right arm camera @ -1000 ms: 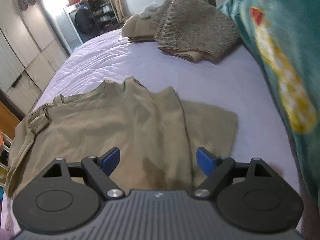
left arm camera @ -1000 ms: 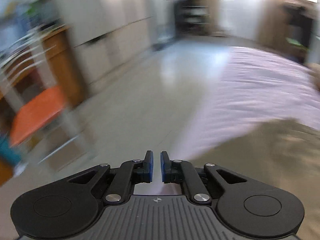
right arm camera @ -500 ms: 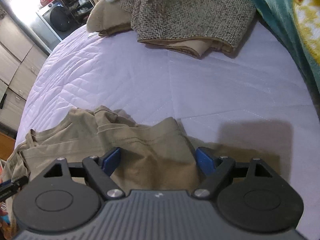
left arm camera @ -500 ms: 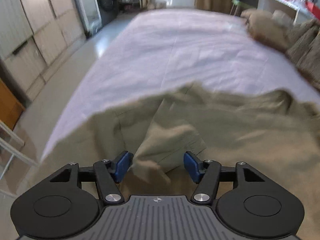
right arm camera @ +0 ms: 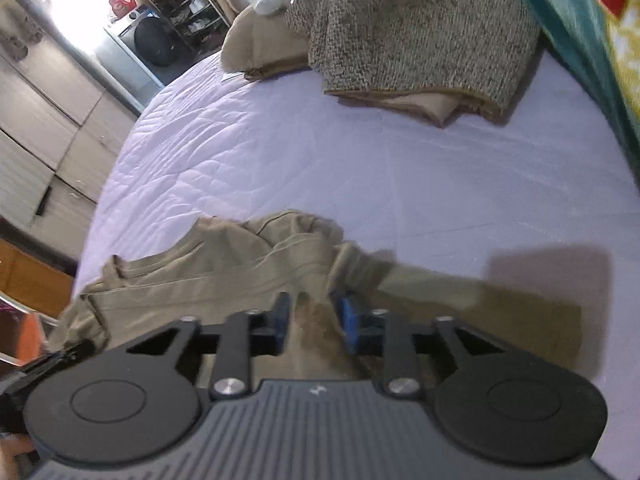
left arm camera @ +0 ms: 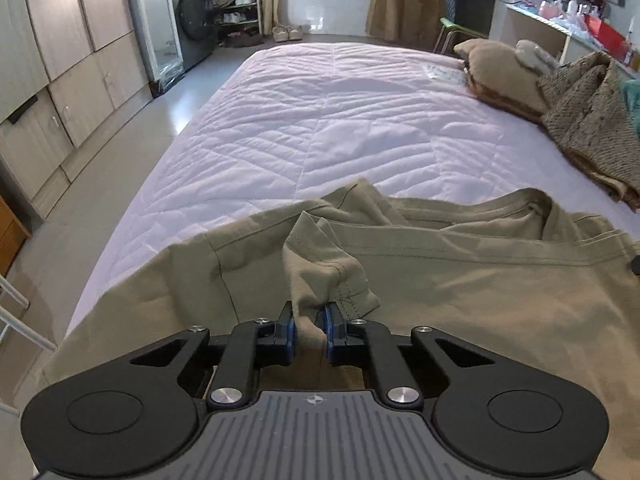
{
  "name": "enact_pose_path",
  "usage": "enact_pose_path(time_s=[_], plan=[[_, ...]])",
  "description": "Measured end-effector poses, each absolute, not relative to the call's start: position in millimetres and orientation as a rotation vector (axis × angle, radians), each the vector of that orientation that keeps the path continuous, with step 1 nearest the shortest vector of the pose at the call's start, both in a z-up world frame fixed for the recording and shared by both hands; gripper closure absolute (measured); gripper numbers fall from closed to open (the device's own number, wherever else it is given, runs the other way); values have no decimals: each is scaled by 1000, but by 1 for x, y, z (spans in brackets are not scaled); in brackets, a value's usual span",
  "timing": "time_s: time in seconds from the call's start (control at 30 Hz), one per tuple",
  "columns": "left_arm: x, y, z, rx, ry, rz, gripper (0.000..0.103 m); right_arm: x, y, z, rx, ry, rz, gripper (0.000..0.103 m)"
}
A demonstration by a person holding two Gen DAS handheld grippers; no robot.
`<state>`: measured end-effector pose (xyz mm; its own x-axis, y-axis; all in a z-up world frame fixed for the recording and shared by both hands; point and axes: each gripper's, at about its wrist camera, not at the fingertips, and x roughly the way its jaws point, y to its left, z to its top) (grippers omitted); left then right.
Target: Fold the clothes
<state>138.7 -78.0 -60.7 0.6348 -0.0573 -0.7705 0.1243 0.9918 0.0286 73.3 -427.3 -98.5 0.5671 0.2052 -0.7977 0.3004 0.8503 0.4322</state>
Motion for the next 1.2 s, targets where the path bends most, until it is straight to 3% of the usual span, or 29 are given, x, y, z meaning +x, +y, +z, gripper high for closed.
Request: enact_pose_path(time_s=[0.07,0.17,0.37,0.47,0.67,1.2], plan=[[139,-77,-59,67,890,-110,89,72,-430,-97,605,991,-46,52],[140,-75,-61,67,899,-103,89,67,-443,-111,711,994,-58,52],[144,-71,-74,60,921,-102,89,43,-485,-148,1140,906,-48,59],[146,-71,-76,58,921,-103,89,44,-488,-150,1145,907,-45,63],[145,-74,-77,92,914,-107,89,63,-453,-121,796,954,-118,96],[120,-74,-43,63,867,-135,89,35,-389,-31,273,844,-78,99]])
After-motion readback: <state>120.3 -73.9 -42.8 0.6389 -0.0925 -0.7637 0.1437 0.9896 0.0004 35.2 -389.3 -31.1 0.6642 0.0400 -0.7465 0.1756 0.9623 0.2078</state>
